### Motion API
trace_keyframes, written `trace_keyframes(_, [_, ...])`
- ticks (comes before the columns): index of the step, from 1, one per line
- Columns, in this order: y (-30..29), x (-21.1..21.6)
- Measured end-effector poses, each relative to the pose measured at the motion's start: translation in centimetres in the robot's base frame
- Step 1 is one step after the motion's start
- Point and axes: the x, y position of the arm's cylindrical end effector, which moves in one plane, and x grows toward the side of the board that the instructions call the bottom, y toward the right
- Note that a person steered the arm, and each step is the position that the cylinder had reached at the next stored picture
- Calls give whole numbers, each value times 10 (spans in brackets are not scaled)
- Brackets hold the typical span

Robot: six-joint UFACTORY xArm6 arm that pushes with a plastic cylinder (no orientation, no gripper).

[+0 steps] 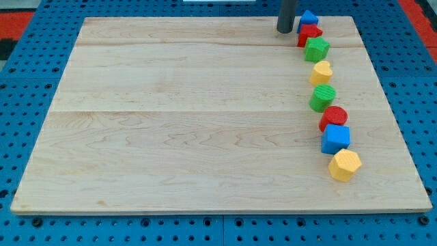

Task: Point at bottom right

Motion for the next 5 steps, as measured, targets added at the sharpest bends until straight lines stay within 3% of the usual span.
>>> trace_keyframes(4, [-65,-26])
trace_keyframes(5, [-65,43])
